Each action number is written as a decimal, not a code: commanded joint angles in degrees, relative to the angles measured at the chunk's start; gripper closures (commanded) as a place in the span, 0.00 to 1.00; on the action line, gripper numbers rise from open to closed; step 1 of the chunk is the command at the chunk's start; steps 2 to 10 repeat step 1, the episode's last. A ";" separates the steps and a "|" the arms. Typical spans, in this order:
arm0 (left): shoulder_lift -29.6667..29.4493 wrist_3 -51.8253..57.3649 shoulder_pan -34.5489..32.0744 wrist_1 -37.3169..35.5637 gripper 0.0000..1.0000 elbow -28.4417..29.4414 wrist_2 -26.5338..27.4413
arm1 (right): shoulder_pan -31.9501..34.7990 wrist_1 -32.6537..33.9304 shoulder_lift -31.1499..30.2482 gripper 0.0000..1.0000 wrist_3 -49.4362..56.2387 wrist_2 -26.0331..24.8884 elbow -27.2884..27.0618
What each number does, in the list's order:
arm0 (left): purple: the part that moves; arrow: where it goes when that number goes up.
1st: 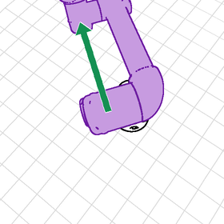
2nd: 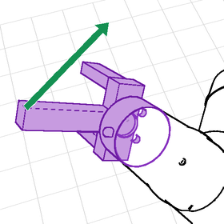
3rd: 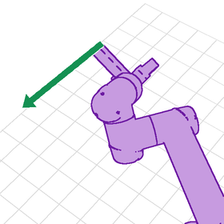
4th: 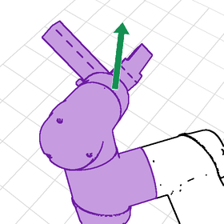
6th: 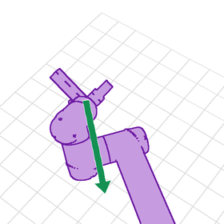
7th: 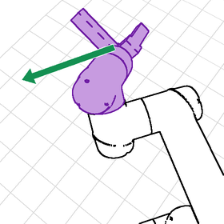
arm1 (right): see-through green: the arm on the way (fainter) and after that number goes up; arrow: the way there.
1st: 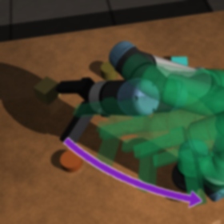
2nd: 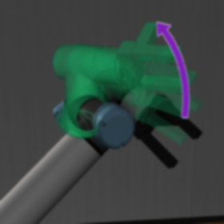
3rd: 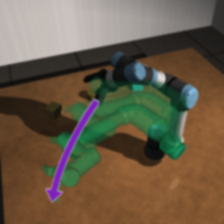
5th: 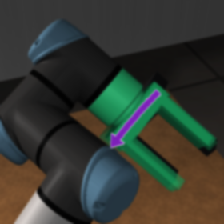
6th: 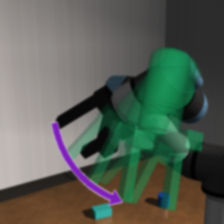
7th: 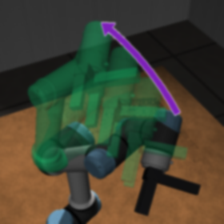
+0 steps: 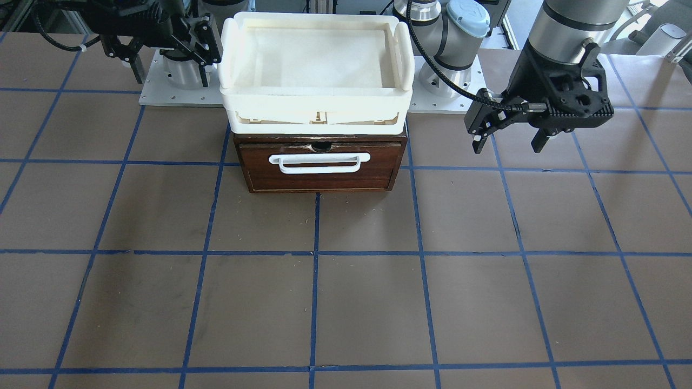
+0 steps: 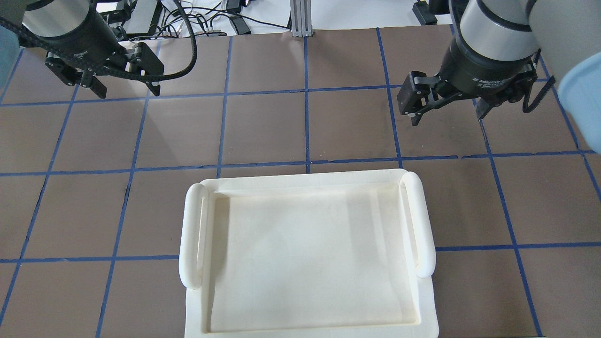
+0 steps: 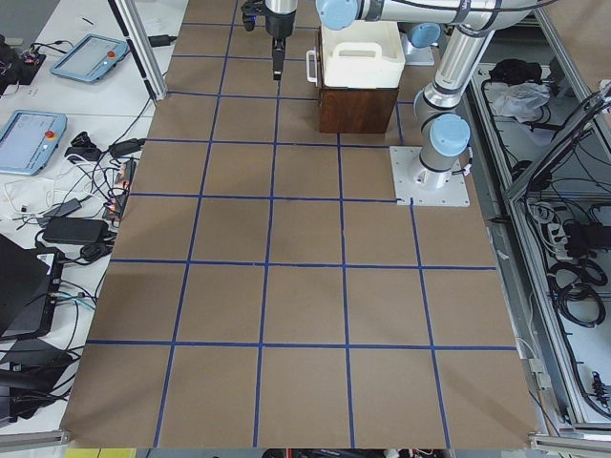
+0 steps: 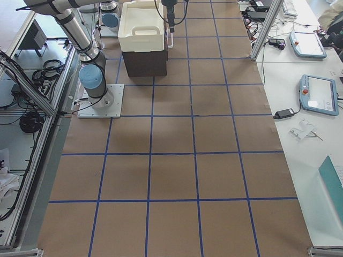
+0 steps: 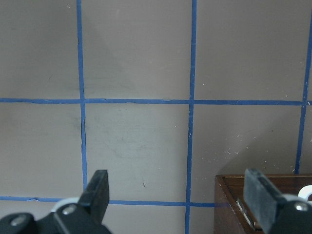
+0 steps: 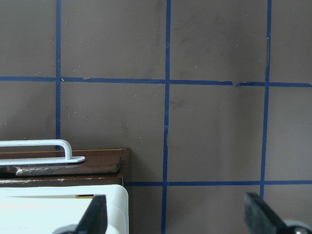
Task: Put scissors in drawer and close it
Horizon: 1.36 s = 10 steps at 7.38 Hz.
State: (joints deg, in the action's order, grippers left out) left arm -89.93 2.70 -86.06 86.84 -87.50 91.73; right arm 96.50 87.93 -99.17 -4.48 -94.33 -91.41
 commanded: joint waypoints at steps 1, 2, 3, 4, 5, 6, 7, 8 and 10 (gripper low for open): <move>-0.15 0.02 0.10 -0.27 0.00 -0.03 0.29 | 0.00 0.05 0.03 0.00 0.00 0.02 0.00; -0.15 0.02 0.10 -0.27 0.00 -0.03 0.29 | 0.00 0.05 0.03 0.00 0.00 0.02 0.00; -0.15 0.02 0.10 -0.27 0.00 -0.03 0.29 | 0.00 0.05 0.03 0.00 0.00 0.02 0.00; -0.15 0.02 0.10 -0.27 0.00 -0.03 0.29 | 0.00 0.05 0.03 0.00 0.00 0.02 0.00; -0.15 0.02 0.10 -0.27 0.00 -0.03 0.29 | 0.00 0.05 0.03 0.00 0.00 0.02 0.00; -0.15 0.02 0.10 -0.27 0.00 -0.03 0.29 | 0.00 0.05 0.03 0.00 0.00 0.02 0.00; -0.15 0.02 0.10 -0.27 0.00 -0.03 0.29 | 0.00 0.05 0.03 0.00 0.00 0.02 0.00; -0.15 0.02 0.10 -0.27 0.00 -0.03 0.29 | 0.00 0.05 0.03 0.00 0.00 0.02 0.00; -0.15 0.02 0.10 -0.27 0.00 -0.03 0.29 | 0.00 0.05 0.03 0.00 0.00 0.02 0.00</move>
